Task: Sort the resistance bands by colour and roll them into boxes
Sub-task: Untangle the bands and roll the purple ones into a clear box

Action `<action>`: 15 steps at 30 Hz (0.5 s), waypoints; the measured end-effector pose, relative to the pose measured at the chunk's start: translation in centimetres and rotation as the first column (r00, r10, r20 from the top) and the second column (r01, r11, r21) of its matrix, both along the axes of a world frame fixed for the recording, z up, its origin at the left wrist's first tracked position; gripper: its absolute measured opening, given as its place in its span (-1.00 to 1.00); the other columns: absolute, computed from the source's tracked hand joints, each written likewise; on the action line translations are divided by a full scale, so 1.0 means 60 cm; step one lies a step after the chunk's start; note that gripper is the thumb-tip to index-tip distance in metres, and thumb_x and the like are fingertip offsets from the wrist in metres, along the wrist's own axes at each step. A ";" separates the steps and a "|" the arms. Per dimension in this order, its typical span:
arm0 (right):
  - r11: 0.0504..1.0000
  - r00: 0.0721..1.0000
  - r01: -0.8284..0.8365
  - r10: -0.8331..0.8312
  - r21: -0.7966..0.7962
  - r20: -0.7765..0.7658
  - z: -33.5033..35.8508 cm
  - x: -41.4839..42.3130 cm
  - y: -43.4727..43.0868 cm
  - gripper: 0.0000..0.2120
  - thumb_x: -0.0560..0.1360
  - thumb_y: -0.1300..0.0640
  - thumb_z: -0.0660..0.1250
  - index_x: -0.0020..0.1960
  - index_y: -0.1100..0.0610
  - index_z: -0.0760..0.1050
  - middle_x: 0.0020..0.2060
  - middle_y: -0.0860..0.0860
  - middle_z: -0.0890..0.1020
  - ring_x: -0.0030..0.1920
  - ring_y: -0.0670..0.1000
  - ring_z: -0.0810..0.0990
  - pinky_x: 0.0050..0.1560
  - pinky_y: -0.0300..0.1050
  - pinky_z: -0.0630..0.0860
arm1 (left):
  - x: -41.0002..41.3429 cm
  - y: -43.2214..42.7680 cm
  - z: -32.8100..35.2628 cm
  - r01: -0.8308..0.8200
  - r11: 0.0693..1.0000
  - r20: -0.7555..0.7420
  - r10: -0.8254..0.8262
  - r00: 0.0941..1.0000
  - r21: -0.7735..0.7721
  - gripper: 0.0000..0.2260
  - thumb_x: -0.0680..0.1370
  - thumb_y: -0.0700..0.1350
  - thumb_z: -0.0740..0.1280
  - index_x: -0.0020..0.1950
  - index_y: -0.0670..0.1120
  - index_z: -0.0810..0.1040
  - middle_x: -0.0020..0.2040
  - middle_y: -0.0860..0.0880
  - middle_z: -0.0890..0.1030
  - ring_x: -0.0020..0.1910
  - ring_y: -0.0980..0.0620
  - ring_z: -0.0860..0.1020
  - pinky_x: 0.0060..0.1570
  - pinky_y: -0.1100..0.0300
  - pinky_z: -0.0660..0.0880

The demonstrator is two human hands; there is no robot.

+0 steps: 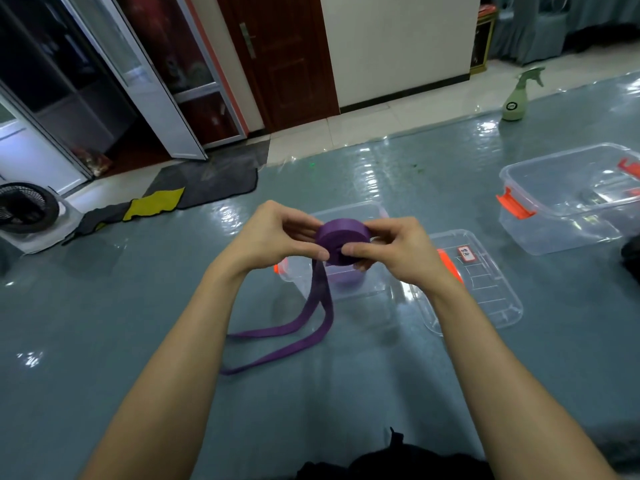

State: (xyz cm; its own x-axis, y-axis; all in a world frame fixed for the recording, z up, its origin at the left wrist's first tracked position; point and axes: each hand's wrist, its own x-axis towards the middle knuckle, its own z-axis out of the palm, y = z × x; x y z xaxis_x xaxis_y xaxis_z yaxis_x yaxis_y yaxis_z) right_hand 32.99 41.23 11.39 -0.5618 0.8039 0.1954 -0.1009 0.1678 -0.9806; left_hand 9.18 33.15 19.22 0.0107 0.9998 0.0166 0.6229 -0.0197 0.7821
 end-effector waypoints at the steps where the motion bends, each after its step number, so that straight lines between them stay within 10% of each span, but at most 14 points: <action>1: 0.999 0.998 -0.005 0.002 -0.046 -0.068 0.003 0.001 0.002 -0.72 0.42 0.19 0.68 0.11 0.16 0.78 -0.16 0.20 0.79 -0.27 0.22 0.74 -0.10 0.04 0.73 | 0.001 -0.003 -0.002 -0.021 0.999 0.070 0.019 0.997 0.029 -0.55 0.30 -0.17 0.75 0.16 -0.12 0.80 -0.01 -0.06 0.82 0.04 -0.03 0.80 0.12 0.17 0.70; 6: 0.976 0.948 -0.045 -0.026 -0.212 -0.319 0.013 -0.012 0.001 -0.61 0.38 0.11 0.66 0.15 0.23 0.75 0.00 0.27 0.78 -0.14 0.28 0.77 -0.12 -0.07 0.72 | 0.018 -0.010 0.000 -0.124 0.981 0.312 0.074 0.947 0.146 -0.59 0.27 -0.15 0.71 0.09 -0.11 0.79 0.00 -0.11 0.82 0.01 -0.06 0.81 0.05 0.22 0.69; 15: 0.957 0.934 -0.144 0.048 -0.251 -0.353 -0.007 -0.025 0.000 -0.53 0.35 0.10 0.67 0.17 0.28 0.69 0.08 0.27 0.76 -0.16 0.32 0.77 -0.07 0.00 0.74 | 0.009 -0.005 0.030 -0.084 0.992 0.160 0.068 0.985 0.098 -0.63 0.26 -0.10 0.75 0.02 -0.11 0.80 -0.09 -0.12 0.81 -0.07 -0.11 0.81 0.01 0.15 0.72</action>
State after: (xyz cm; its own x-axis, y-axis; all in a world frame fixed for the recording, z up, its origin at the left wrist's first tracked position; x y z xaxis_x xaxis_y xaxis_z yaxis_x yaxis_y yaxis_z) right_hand 31.50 41.21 10.97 -0.5770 0.7982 0.1730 -0.4382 -0.1238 -0.8903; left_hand 9.69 32.86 21.02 -0.0762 0.9903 0.1159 0.4963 -0.0631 0.8659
